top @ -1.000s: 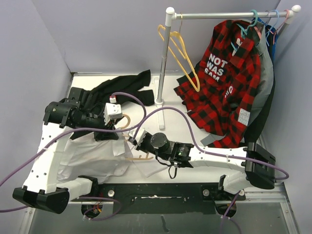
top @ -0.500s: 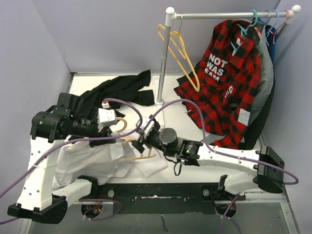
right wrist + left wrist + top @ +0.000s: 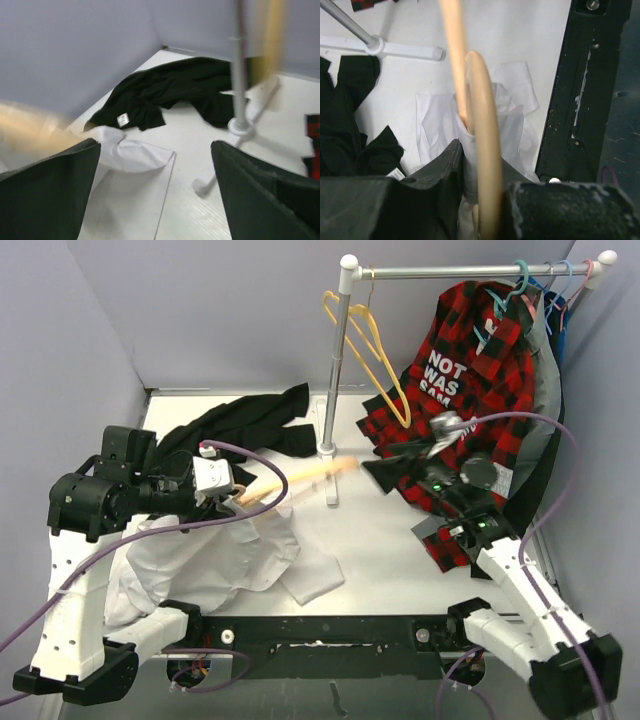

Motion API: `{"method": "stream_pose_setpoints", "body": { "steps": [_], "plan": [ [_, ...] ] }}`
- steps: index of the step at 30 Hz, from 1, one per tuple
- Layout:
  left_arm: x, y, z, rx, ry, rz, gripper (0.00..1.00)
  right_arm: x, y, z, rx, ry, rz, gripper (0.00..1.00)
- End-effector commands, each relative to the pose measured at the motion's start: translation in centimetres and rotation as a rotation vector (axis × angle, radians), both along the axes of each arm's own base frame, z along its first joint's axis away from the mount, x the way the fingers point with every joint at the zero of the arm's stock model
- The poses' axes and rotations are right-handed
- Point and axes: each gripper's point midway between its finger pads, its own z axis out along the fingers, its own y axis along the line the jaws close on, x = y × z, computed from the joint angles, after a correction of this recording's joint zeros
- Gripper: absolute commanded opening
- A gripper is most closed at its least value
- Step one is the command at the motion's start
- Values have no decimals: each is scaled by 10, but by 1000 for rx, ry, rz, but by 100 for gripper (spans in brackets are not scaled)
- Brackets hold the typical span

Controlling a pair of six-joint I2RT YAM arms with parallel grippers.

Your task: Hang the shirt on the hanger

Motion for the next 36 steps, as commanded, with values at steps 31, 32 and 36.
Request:
{"method": "stream_pose_setpoints", "body": {
  "steps": [31,32,36],
  "plan": [
    [-42,8,25,-1,23,-25,0,-63,120,-108,340,283,576,98],
    [-43,9,25,1,18,-23,0,-66,127,-103,349,269,586,98],
    [-42,9,24,5,13,-21,0,-66,133,-87,379,244,587,98]
  ]
}}
